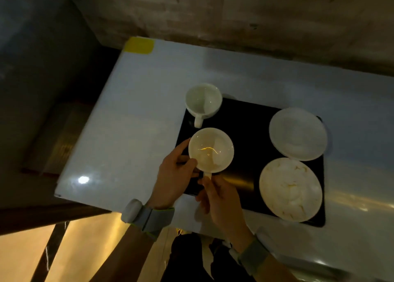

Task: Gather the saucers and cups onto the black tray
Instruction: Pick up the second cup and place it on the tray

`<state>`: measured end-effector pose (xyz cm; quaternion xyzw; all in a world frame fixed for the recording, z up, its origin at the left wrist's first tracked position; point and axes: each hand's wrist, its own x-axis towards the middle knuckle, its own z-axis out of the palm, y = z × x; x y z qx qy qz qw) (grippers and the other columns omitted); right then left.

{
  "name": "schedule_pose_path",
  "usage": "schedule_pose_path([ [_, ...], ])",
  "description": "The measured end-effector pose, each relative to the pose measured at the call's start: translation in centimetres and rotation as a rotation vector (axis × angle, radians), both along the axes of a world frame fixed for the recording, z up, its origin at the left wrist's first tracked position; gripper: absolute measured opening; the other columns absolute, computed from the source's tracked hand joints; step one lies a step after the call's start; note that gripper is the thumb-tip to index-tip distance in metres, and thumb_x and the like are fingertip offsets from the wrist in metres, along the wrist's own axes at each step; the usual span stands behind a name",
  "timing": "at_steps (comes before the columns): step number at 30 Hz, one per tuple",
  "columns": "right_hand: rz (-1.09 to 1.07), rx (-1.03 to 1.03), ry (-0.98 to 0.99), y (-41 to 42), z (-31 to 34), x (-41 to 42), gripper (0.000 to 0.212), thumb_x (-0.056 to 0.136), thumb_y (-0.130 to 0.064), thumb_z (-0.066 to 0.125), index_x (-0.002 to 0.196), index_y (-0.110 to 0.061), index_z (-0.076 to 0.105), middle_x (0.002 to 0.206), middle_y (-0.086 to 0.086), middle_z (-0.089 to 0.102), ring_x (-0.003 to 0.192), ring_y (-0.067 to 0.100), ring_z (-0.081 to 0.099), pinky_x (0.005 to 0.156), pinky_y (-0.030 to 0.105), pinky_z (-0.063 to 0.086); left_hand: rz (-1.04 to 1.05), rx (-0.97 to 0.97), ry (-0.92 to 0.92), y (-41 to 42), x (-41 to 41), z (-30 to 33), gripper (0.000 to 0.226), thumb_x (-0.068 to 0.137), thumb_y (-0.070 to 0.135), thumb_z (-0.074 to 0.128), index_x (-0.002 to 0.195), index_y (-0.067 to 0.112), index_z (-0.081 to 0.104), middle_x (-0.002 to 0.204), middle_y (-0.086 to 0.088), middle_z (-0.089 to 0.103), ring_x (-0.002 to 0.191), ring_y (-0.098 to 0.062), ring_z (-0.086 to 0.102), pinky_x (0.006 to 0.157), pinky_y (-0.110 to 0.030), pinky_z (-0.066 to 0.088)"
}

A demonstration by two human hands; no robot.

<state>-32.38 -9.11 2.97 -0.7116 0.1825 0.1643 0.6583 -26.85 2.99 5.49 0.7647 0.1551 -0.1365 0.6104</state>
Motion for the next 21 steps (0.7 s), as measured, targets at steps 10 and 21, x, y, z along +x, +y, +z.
schedule_pose_path([
  [10, 0.043, 0.023, 0.058, 3.3, -1.0, 0.3, 0.02, 0.099, -0.029, 0.049, 0.089, -0.021, 0.065, 0.06, -0.001, 0.068, 0.049, 0.007, 0.055, 0.049, 0.019, 0.045, 0.043, 0.029, 0.066, 3.6, 0.0, -1.7, 0.054, 0.088, 0.011, 0.057, 0.128, 0.047, 0.055, 0.099, -0.007, 0.072, 0.077, -0.018, 0.076, 0.085, -0.044, 0.06],
  [21, 0.053, 0.025, 0.076, 4.6, -1.4, 0.7, 0.021, 0.098, -0.029, 0.049, 0.092, -0.017, 0.066, 0.058, -0.002, 0.066, 0.048, 0.005, 0.055, 0.048, 0.016, 0.043, -0.017, 0.067, 0.074, 4.8, 0.9, -2.4, 0.052, 0.091, 0.013, 0.054, 0.131, 0.046, 0.05, 0.101, -0.003, 0.069, 0.076, -0.011, 0.074, 0.066, -0.016, 0.055],
])
